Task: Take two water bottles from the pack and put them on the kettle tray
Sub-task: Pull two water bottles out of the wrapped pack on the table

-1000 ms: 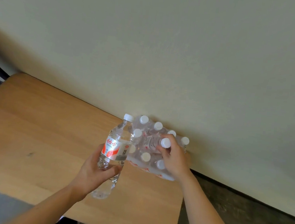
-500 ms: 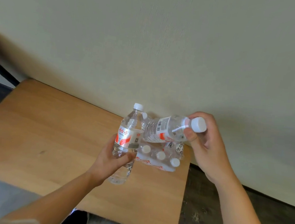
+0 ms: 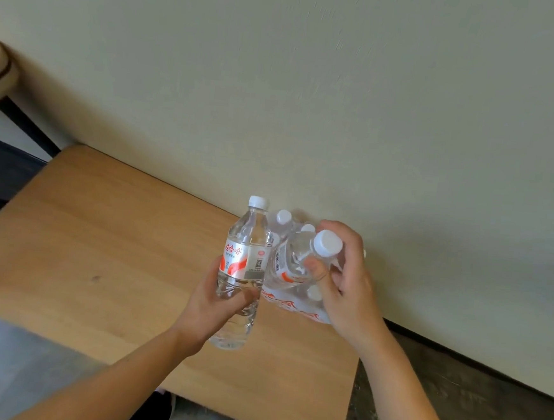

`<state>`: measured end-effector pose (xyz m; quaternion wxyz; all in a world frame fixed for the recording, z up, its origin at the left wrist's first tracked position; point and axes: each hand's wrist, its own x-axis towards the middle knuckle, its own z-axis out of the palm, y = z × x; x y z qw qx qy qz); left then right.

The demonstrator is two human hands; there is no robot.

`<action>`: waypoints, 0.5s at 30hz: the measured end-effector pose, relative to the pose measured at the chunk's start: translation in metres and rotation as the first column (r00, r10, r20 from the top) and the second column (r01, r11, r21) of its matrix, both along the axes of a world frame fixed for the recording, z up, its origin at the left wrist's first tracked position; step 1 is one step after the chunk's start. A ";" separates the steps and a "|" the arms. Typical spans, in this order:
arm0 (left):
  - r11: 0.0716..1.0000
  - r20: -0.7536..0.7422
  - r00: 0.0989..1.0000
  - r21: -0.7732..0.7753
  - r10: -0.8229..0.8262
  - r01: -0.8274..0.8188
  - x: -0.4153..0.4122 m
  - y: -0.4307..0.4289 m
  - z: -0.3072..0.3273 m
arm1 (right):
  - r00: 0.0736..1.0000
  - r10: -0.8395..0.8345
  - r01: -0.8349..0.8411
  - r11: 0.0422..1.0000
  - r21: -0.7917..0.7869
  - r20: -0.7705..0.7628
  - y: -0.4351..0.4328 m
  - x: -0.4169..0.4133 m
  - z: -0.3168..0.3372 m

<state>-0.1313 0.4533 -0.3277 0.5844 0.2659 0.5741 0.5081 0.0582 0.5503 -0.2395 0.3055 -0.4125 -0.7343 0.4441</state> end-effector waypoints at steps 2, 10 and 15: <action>1.000 0.011 1.000 0.001 0.028 -0.028 0.000 0.000 -0.002 | 0.998 -0.005 0.005 1.000 0.012 -0.061 -0.004 -0.010 -0.010; 0.995 0.031 0.995 0.012 0.100 -0.100 0.002 0.007 -0.012 | 0.983 -0.177 0.173 0.982 -0.074 -0.054 -0.007 -0.025 -0.063; 0.993 0.010 0.993 0.020 0.115 -0.115 0.016 0.007 -0.021 | 0.966 -0.240 0.257 0.897 -0.359 0.093 -0.010 -0.022 -0.095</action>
